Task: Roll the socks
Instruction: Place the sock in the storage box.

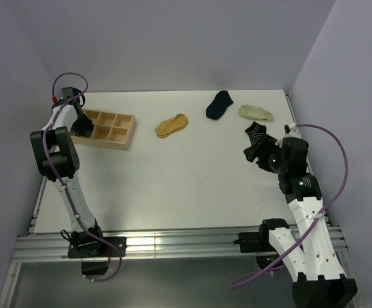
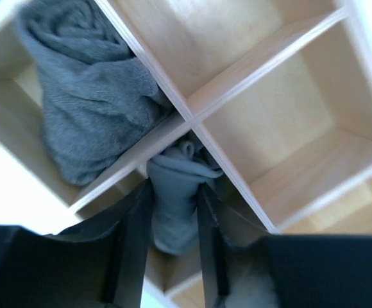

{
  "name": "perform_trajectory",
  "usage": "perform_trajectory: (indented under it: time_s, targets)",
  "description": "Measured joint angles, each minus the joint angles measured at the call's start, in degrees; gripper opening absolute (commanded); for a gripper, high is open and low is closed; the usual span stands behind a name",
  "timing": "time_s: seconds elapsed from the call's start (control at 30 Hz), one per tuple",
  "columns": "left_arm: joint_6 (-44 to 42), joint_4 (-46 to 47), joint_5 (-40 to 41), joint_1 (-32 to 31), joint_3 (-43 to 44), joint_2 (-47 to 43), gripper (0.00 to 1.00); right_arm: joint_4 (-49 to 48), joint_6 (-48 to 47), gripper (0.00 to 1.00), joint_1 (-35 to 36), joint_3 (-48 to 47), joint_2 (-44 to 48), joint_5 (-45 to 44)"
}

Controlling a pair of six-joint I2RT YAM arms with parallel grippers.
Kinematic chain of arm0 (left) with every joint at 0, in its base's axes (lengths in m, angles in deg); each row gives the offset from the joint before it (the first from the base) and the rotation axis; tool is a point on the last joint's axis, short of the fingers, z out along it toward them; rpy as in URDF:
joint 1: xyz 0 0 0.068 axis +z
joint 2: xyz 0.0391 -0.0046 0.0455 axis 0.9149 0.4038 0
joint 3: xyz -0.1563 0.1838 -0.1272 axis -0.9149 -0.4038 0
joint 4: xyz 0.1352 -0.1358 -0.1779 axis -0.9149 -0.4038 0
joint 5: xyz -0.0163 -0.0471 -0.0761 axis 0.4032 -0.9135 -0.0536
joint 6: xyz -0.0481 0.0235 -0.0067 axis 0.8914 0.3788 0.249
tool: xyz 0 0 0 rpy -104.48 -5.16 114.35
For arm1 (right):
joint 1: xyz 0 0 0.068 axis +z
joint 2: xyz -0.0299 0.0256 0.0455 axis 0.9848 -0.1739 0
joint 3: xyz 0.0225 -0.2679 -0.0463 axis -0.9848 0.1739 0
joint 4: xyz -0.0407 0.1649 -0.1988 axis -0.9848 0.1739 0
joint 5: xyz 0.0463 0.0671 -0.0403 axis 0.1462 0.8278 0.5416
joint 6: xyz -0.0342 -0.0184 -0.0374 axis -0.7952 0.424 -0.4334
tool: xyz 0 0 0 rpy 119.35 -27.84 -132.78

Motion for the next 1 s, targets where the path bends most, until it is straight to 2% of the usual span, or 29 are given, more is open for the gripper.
perform_trajectory:
  time_s: [0.23, 0.6, 0.87, 1.0]
  targets:
    - [-0.22, -1.57, -0.07, 0.00, 2.08, 3.93, 0.36, -0.04, 0.07, 0.77, 0.00, 0.52, 0.00, 0.07]
    - [-0.11, -4.59, -0.70, 0.00, 4.48, 3.76, 0.59, 0.02, -0.04, 0.77, 0.00, 0.90, 0.04, 0.81]
    - [0.09, -6.27, -2.12, -0.79, 4.50, -4.79, 0.81, 0.87, -0.28, 0.82, 0.00, 0.24, 0.61, 1.64]
    - [0.07, -4.76, -2.49, -3.45, 2.82, -13.60, 0.85, 1.38, -0.39, 0.83, 0.00, -0.46, 1.11, 2.69]
